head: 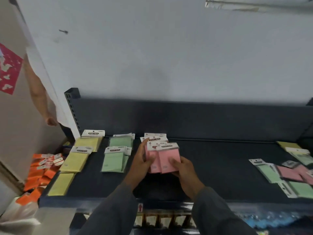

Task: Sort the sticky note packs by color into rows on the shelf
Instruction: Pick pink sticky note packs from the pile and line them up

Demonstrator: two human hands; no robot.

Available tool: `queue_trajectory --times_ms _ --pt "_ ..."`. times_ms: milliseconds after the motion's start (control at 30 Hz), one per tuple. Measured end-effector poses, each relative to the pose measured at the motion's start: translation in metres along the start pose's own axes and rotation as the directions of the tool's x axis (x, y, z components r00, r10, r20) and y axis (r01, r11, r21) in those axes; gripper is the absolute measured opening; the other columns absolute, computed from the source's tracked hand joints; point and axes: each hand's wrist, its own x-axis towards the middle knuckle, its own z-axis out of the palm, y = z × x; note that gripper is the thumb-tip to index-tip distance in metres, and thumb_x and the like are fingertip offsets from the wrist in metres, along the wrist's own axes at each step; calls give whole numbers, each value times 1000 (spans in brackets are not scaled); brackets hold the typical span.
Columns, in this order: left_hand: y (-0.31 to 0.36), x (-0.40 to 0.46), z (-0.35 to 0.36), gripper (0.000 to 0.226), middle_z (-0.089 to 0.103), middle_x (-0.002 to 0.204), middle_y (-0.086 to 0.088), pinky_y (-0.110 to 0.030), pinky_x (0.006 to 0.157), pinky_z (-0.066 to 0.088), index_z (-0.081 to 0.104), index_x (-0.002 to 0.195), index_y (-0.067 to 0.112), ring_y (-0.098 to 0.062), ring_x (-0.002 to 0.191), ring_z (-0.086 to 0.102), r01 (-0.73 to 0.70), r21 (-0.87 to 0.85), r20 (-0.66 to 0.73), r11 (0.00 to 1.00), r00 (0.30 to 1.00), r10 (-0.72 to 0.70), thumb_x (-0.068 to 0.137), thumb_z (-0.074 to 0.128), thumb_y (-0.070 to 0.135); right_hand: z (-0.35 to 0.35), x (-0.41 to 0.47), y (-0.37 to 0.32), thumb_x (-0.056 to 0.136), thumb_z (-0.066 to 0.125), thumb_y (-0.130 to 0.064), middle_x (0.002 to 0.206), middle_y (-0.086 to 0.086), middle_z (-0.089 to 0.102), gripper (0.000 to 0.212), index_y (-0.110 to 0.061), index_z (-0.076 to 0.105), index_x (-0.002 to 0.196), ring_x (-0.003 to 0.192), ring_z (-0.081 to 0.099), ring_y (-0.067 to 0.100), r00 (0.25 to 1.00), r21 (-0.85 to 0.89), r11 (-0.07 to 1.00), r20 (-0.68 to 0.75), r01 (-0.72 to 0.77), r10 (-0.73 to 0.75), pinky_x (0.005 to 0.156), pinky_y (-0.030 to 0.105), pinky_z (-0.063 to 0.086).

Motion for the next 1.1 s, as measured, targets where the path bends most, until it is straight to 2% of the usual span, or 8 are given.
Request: queue_trajectory --times_ms 267,400,500,567,800,900,967,1100 --pt "4 46 -6 50 56 143 11 -36 94 59 35 149 48 -7 119 64 20 19 -39 1000 999 -20 106 49 27 11 34 -4 95 63 -10 111 10 75 27 -8 66 122 104 72 28 993 127 992 -119 17 -2 90 48 59" --pt "1 67 -16 63 47 137 9 -19 73 60 26 154 37 -7 110 60 37 106 -166 994 986 -19 104 37 0 6 46 5 94 64 -6 110 12 75 25 -6 67 119 103 72 28 978 210 977 -209 23 21 86 43 60" --pt "-14 85 -19 74 54 132 6 -40 100 56 26 152 35 -14 121 57 39 151 -186 988 983 -10 95 44 -10 -1 52 11 94 64 -5 109 13 75 25 -3 66 119 103 72 28 972 291 956 -233 26 45 82 42 60" --pt "-25 95 -14 66 57 130 2 -48 103 53 33 149 30 -13 114 59 47 226 -183 973 983 -5 95 46 -7 -7 56 13 94 63 -5 107 13 76 25 -3 66 119 102 72 28 968 308 951 -246 34 46 80 41 59" --pt "-66 114 -12 43 50 147 -11 -52 115 36 51 143 21 -31 136 44 55 715 -171 697 980 99 100 55 16 -15 60 11 94 63 -6 108 13 75 22 -6 67 116 102 71 29 963 264 964 -268 39 35 81 42 61" --pt "-62 106 -13 35 55 136 -17 -46 106 41 62 130 10 -34 124 50 -15 790 -198 613 940 278 95 56 8 -10 61 13 94 63 -5 107 12 76 22 -6 68 116 101 72 28 968 248 968 -251 34 30 82 42 61" --pt "-53 94 -13 32 61 120 -12 -40 93 45 66 120 11 -29 109 55 -79 842 -151 534 915 374 97 45 20 -6 62 15 94 64 -6 108 12 75 22 -6 68 116 101 72 28 970 248 968 -240 26 36 83 43 61" --pt "-36 62 -13 44 65 83 -2 -38 73 53 66 96 20 -19 77 59 -65 852 -115 520 945 306 102 29 44 10 62 22 94 64 -6 110 13 75 25 -5 67 118 103 72 28 981 239 971 -194 15 33 89 47 59"
